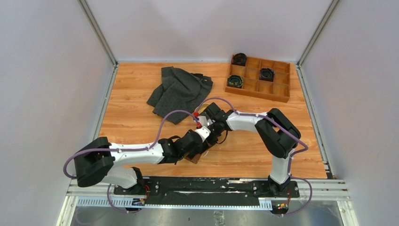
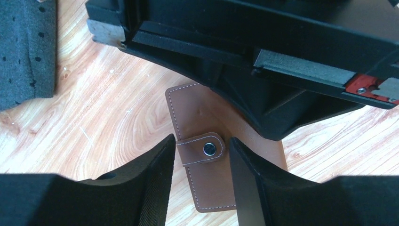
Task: Put the credit cards into the card holder
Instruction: Open the card holder at the center of the board.
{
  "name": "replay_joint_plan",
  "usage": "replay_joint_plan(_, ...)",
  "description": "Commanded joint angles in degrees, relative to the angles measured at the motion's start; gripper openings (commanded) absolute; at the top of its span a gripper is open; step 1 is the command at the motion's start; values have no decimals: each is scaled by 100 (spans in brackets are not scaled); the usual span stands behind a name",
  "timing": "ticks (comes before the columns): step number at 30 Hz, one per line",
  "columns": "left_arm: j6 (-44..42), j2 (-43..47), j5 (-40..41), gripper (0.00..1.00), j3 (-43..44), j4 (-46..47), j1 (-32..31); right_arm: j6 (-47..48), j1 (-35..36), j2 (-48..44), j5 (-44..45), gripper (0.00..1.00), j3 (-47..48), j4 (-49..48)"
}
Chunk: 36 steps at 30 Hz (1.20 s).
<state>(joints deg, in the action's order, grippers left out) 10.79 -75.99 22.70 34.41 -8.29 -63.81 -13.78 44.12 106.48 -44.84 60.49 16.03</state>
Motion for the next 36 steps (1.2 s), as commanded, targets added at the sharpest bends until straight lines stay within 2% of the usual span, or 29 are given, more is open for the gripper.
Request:
replay_joint_plan(1, 36, -95, 80, 48, -149, 3, 33, 78, 6, 130, 371, 0, 53, 225)
replay_joint_plan(10, 454, -173, 154, 31, -207, -197, 165, 105, -17, 158, 493, 0, 51, 266)
replay_joint_plan(13, 546, -121, 122, 23, -229, -264, 262, 134, -17, 193, 652, 0, 73, 335)
replay_joint_plan(15, 581, -93, 92, 13, -225, -300, 316, 158, -24, 243, 783, 0, 109, 425)
replay_joint_plan(17, 612, -57, 59, 10, -230, -322, 332, 173, -43, 283, 856, 0, 127, 462)
replay_joint_plan(22, 630, 0, -19, 0, -249, -331, 388, 275, -68, 150, 419, 0, 192, 455)
replay_joint_plan(30, 962, 516, 33, 0, -469, -331, 418, 388, -274, -295, -257, 2, 393, 427)
replay_joint_plan(36, 1166, 1002, 28, 0, -691, -222, 419, 27, -352, 11, -710, 7, 841, 291)
